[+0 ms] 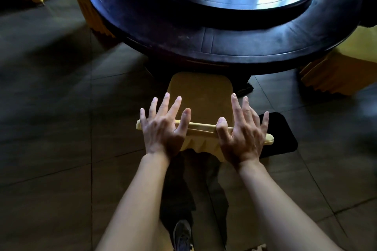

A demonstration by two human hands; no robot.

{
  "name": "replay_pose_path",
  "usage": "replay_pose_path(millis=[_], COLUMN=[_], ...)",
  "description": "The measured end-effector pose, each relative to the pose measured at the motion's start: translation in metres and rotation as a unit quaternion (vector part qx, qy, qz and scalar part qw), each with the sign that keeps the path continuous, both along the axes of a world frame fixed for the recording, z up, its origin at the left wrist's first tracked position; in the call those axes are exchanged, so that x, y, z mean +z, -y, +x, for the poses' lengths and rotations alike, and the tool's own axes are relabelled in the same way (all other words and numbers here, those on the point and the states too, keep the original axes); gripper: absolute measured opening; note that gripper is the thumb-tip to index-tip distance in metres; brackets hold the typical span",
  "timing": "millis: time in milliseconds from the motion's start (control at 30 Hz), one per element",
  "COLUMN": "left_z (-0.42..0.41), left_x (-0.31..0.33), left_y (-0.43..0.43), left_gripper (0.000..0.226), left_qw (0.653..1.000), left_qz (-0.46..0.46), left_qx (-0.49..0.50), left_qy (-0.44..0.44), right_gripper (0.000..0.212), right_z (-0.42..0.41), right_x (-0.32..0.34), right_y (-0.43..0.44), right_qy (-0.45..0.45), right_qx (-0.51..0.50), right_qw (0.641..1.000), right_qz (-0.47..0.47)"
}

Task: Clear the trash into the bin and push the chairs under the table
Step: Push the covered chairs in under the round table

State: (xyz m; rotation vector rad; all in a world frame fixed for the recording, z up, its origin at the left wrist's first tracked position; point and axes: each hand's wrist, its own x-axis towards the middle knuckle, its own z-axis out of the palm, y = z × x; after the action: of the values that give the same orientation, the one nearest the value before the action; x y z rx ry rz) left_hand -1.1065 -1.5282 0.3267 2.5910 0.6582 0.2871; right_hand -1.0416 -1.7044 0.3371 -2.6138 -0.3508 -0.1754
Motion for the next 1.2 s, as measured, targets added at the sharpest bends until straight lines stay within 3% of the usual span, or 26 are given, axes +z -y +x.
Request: replay_pose_path(millis=[367, 1200], left_z=[0.061, 0.218], left_x=[0.006, 0.001], left_y=[-0.032, -0.108], left_gripper=[0.088, 0.081], left_qw=[0.998, 0.999], left_qz=[-0.020, -0.016], left_qx=[-0.028, -0.028], left_qy=[-0.044, -0.024], right_gripper=[0.076, 0.076], right_z=[0.060, 0.213], right_x=[-0.001, 0.008], right_y=[-0.028, -0.098], right_qy=[0.011, 0.012], right_qx=[-0.013, -0.007], right_qw=[1.000, 1.000], right_qz=[0.000, 0.007])
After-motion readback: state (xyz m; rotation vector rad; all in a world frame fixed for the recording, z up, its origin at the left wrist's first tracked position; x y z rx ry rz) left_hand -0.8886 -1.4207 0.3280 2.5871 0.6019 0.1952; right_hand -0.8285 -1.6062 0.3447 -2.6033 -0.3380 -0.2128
